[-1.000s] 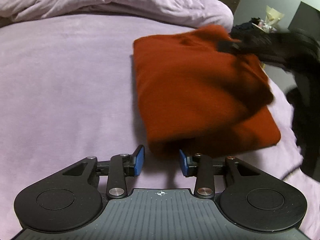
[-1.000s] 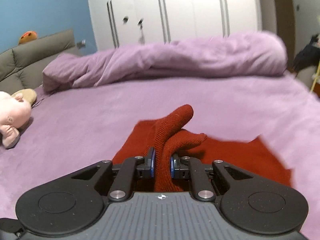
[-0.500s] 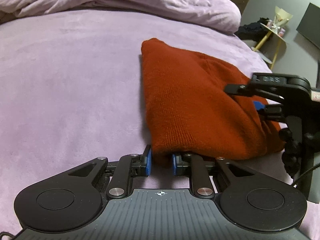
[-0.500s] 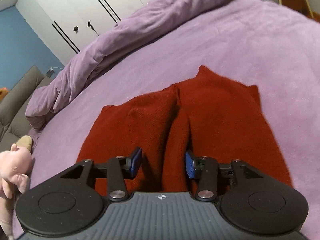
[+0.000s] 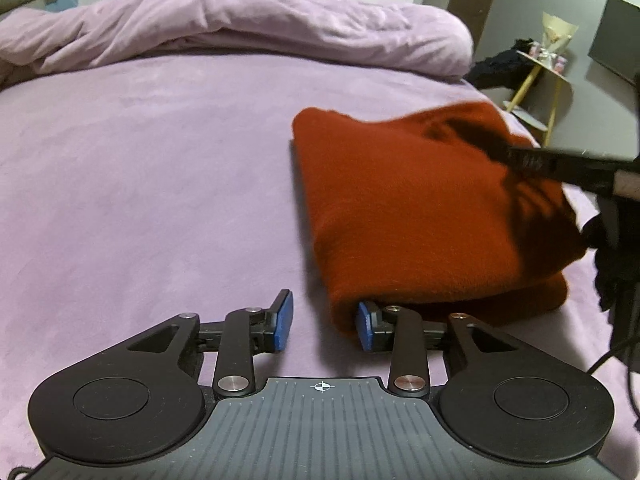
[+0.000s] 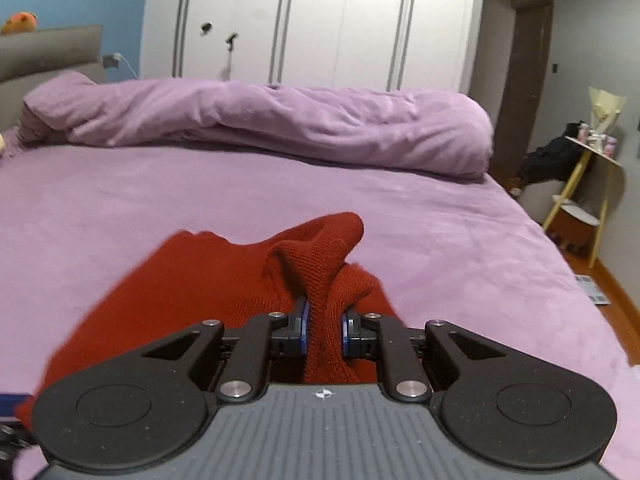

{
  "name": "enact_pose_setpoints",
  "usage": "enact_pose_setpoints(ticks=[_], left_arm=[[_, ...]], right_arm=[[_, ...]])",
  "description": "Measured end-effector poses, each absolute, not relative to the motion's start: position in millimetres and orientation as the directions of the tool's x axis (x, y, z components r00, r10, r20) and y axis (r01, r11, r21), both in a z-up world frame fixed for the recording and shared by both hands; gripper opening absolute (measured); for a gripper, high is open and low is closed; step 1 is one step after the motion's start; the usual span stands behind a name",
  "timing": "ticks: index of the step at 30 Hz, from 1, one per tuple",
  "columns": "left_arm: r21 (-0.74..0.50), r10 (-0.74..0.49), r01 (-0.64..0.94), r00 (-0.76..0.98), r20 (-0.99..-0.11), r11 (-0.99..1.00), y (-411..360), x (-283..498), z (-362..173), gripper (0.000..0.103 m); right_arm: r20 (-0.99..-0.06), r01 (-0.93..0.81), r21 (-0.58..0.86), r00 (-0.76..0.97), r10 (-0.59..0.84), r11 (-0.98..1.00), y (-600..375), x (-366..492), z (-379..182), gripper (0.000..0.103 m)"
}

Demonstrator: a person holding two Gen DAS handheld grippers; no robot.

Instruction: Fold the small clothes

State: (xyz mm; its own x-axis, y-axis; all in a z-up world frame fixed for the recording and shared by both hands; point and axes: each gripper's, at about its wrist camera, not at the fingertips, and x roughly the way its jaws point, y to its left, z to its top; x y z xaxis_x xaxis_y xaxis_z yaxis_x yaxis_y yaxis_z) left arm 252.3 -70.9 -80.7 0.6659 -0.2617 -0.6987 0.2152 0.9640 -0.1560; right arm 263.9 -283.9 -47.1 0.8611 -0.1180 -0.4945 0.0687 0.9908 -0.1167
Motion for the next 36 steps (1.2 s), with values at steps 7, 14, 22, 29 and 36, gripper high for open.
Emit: enact_pose_setpoints(ticks=[7,14,22,29,36], left_arm=[[-0.185,-0.304,0.25,0.626,-0.718,0.95,-92,261,-84,0.045],[-0.195,-0.29,0.219,0.606,-0.74,0.956,-95,269,-91,0.044],[-0.193,-0.268,0.187,0.604,-0.75,0.963,-106,270,-92,0.042],[-0.192,-0.251,0.163,0.643,-0.723,0.968,-103,268,-87,0.028],[-0.219,-0.249,0.127,0.623,-0.742,0.967,-94,265,-91,0.028]], right_arm=[[-0.52,0.158,-0.184,0.822,-0.232,0.97,-310,267,-77,0.014],[-0.575,0.28,0.161,0.806,-0.141,0.946,-364,232,-69,0.043],[-0.551,0.287,0.579,0.827,0.107,0.763,-383,140,-99,0.043],[-0.548,0.293,0.581,0.831,0.099,0.759,-369,159,-100,0.016],[-0.375,0.287,0.904,0.888,0.265,0.317,-418,133,-142,0.016]])
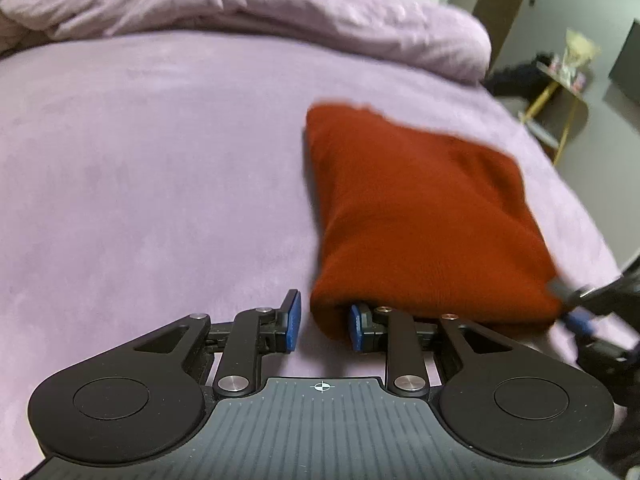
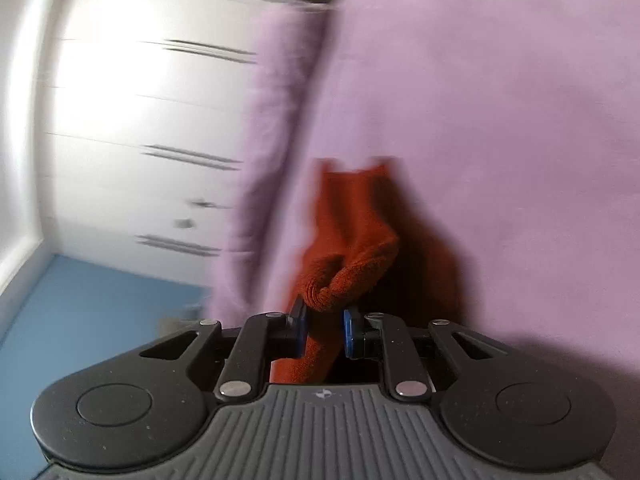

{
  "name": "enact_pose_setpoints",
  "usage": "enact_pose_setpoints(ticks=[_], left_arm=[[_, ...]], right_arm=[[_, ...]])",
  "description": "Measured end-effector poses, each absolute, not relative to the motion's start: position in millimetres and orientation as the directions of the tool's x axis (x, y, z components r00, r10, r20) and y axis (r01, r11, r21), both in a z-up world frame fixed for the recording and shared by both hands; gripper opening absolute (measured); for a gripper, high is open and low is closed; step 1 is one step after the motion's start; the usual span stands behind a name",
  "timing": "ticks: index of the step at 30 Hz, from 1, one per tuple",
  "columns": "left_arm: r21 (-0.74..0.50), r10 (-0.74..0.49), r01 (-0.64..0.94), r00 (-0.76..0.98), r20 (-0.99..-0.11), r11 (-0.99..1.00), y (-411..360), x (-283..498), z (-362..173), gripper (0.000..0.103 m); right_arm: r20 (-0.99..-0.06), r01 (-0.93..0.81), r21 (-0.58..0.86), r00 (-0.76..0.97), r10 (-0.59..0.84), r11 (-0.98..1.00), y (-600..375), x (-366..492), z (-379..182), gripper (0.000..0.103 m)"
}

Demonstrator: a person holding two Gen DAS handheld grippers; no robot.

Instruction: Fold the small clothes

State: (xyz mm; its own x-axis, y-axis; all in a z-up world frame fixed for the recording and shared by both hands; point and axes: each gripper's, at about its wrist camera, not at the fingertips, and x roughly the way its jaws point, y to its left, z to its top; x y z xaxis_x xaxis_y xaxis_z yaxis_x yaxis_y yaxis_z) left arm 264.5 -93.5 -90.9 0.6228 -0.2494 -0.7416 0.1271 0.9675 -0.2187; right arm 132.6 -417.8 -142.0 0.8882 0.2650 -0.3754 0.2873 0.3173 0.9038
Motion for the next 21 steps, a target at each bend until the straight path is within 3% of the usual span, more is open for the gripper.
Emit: enact_pose_setpoints(ticks=[2,4,6,9,11,13,16,19,21], left_arm=[[-0.221,-0.246,0.118,0.599,-0.762,0.968,-91,263,-93,0.034],[-0.22,-0.246,0.116,0.585,-0.773,0.969,-81,259,-89,0.04],[-0.213,-0.227,0.095,0.588,-0.776,0.972,-65,255,-78,0.038],[-0.213,-0.2,0.059,0.648,-0.735,0.975,-49,259,-58,0.038],[-0.223,-0.202,0.058,0.677,-0.707,0.973,-54,275,-49,0.038],[-0.235,-0.214,0.067,0.695,-0.686,0.97,-67,293,-44,0.039],[-0.222,-0.212,0.082,0.712,-0.669,0.972,-96,326,-44,0.042],[-0.211,-0.197,0.068,0.708,-0.678,0.975,-122,360,-52,0.043],[-0.188,-0.19,0.083,0.706,-0.682,0.979,-138,375,-60,0.044]], right_arm=[[-0.5,0.369,0.823,0.831,0.244,0.432,-413,139,-153,0.014],[-0.505,0.355,0.807,0.83,0.238,0.472,-412,135,-145,0.019],[-0.547,0.371,0.758,0.809,0.214,0.536,-413,132,-129,0.025],[-0.602,0.434,0.602,0.798,0.024,0.67,-413,123,-97,0.031],[-0.566,0.404,0.542,0.824,-0.036,0.737,-407,130,-79,0.031],[-0.544,0.305,0.55,0.837,0.057,0.778,-398,160,-72,0.03],[-0.54,0.136,0.527,0.816,0.207,0.839,-373,222,-66,0.023],[-0.593,0.121,0.445,0.782,0.19,0.887,-358,280,-68,0.019],[-0.63,0.163,0.365,0.768,0.114,0.917,-359,306,-76,0.007]])
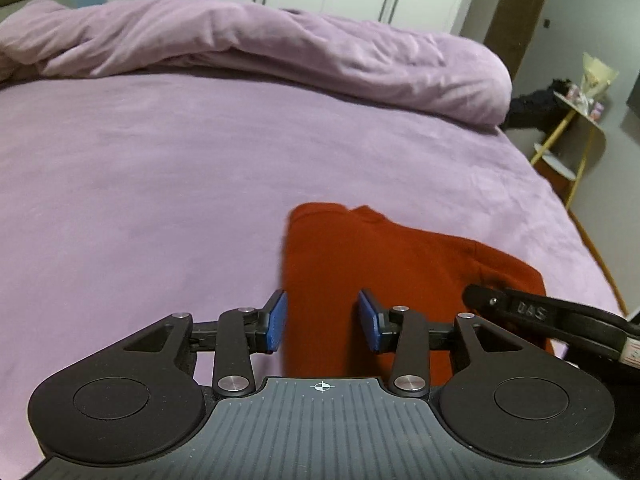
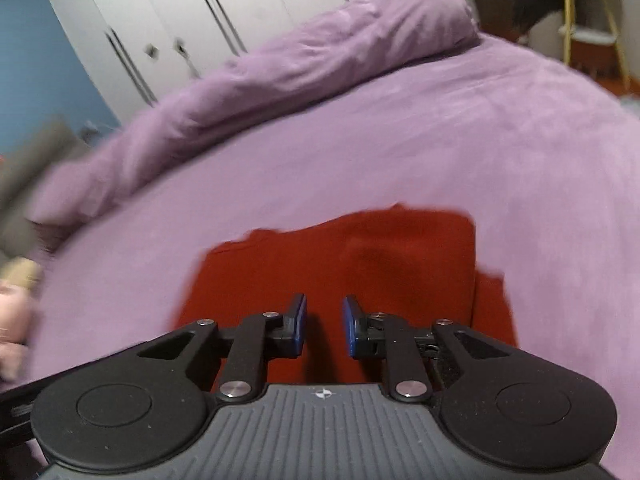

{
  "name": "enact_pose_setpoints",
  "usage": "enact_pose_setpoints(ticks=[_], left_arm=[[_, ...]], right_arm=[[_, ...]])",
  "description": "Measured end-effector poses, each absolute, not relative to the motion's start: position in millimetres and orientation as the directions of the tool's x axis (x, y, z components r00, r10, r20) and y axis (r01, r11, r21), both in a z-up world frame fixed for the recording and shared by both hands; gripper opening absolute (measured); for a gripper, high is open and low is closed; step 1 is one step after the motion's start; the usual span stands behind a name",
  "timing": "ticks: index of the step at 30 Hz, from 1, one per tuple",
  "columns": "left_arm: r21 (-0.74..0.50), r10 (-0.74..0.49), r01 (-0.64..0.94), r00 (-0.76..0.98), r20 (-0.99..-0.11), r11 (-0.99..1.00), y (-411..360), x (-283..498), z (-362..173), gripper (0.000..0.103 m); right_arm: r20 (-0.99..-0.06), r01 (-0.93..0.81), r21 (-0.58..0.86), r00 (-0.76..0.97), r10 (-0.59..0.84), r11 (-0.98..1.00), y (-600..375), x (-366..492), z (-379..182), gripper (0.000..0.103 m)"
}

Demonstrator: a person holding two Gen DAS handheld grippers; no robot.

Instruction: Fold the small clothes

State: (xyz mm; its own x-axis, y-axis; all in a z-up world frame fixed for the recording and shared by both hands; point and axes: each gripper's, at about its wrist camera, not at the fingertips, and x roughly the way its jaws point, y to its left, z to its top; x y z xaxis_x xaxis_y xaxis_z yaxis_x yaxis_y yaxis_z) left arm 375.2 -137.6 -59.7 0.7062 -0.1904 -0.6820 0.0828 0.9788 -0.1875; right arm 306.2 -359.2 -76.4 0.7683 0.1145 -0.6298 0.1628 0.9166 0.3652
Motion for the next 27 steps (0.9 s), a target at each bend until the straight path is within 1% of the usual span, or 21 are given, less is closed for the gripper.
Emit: enact_pose_setpoints(ticks=[1,2,4,5,6,8,9,13,17,24,27], left_arm=[[-0.169,-0.189,0.1,0.712,-0.676,0.981,-143,381,-62,0.047],[-0.139,-0.185,0.124,0.721,-0.667,0.983,-150,385,-66,0.053],[-0.082,-0.163,0.145,0.736,-0.658,0.986,-161,390,-74,0.057],[-0.07,-0.163,0.156,0.738,-0.655,0.985,-165,393,-79,0.062],[-0.058,-0.16,0.162,0.744,-0.649,0.985,-168,395,-82,0.064],[-0.014,-0.151,0.182,0.766,-0.625,0.983,-170,394,-92,0.072],[-0.01,-0.149,0.183,0.771,-0.619,0.983,-168,393,-97,0.074],[-0.112,-0.2,0.167,0.77,-0.606,0.98,-151,395,-109,0.08],[-0.224,-0.236,0.117,0.736,-0.635,0.968,-138,406,-114,0.086],[-0.21,-0.22,0.1,0.693,-0.687,0.972,-137,401,-99,0.086],[-0.201,-0.214,0.098,0.671,-0.71,0.975,-135,402,-91,0.086]], right_arm=[[-0.632,0.178,0.348,0.77,0.09,0.921,-364,314,-82,0.0],[-0.63,0.192,0.348,0.773,0.077,0.918,-371,319,-87,0.0],[-0.598,0.209,0.364,0.799,0.056,0.908,-382,322,-93,0.0],[-0.584,0.217,0.369,0.811,0.044,0.904,-387,324,-99,0.0],[-0.571,0.222,0.373,0.821,0.034,0.901,-391,325,-104,0.0],[-0.535,0.213,0.354,0.845,0.01,0.911,-392,321,-113,0.0],[-0.521,0.208,0.362,0.854,0.013,0.909,-393,320,-117,0.0],[-0.462,0.19,0.376,0.887,0.006,0.907,-394,318,-130,0.0],[-0.458,0.189,0.394,0.889,0.014,0.899,-397,321,-131,0.0],[-0.471,0.202,0.296,0.881,-0.041,0.934,-377,319,-119,0.0],[-0.494,0.205,0.254,0.868,-0.056,0.945,-373,320,-113,0.0]])
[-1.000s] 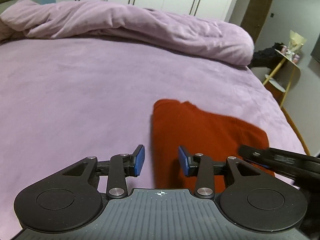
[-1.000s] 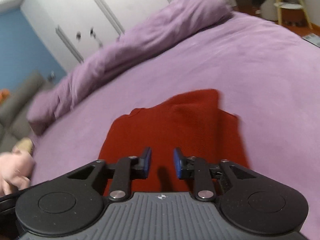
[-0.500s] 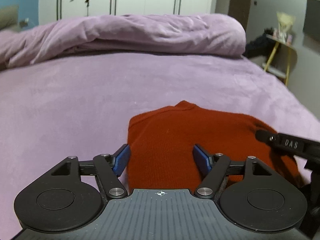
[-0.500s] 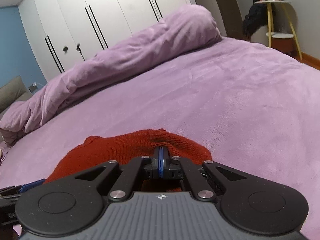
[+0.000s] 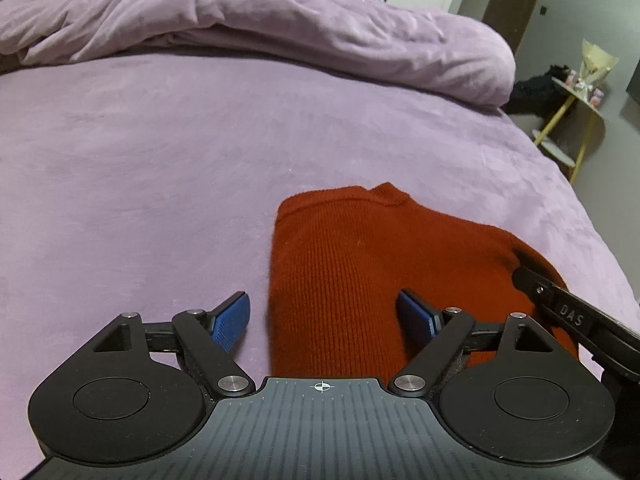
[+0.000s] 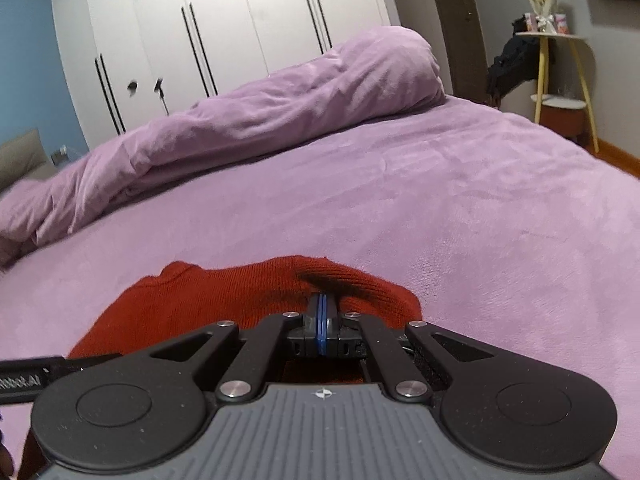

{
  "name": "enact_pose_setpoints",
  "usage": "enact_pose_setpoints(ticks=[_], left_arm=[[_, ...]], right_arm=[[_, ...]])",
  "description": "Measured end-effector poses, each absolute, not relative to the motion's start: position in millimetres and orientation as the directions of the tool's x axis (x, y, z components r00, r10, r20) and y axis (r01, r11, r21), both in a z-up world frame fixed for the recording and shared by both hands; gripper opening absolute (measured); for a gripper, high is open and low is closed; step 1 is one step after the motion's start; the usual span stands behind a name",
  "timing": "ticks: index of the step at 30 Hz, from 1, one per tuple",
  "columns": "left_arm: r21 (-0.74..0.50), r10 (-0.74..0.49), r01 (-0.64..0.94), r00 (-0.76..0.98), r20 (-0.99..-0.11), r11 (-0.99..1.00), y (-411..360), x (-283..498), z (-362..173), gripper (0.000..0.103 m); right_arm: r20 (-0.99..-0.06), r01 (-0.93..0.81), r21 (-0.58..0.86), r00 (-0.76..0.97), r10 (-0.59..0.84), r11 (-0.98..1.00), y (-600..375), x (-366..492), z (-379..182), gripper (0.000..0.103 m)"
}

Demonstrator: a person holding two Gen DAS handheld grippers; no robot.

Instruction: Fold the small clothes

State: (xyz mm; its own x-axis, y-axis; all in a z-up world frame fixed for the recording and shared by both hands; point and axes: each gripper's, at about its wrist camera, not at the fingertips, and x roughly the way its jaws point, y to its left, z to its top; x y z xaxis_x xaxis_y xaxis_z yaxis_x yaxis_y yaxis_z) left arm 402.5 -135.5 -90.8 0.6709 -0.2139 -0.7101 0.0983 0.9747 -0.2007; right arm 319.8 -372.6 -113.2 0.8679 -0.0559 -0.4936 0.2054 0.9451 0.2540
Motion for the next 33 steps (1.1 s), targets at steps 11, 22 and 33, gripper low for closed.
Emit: enact_pose_setpoints(ticks=[11,22,33], left_arm=[[-0.064,-0.125,0.115,0.666,-0.735,0.991,-160,434,-86,0.085],[-0.144,-0.167,0.088,0.638,-0.752,0.986,-153,443,-106,0.092],[-0.441,-0.453,0.168,0.562,-0.692,0.882,-49,339,-92,0.085]], right_arm=[[-0.638,0.253,0.02,0.748,-0.182,0.967,-347,374,-88,0.001],[-0.625,0.297,0.038,0.752,-0.209,0.954,-363,385,-117,0.001],[-0.594,0.233,0.407,0.802,0.063,0.883,-425,234,-100,0.037]])
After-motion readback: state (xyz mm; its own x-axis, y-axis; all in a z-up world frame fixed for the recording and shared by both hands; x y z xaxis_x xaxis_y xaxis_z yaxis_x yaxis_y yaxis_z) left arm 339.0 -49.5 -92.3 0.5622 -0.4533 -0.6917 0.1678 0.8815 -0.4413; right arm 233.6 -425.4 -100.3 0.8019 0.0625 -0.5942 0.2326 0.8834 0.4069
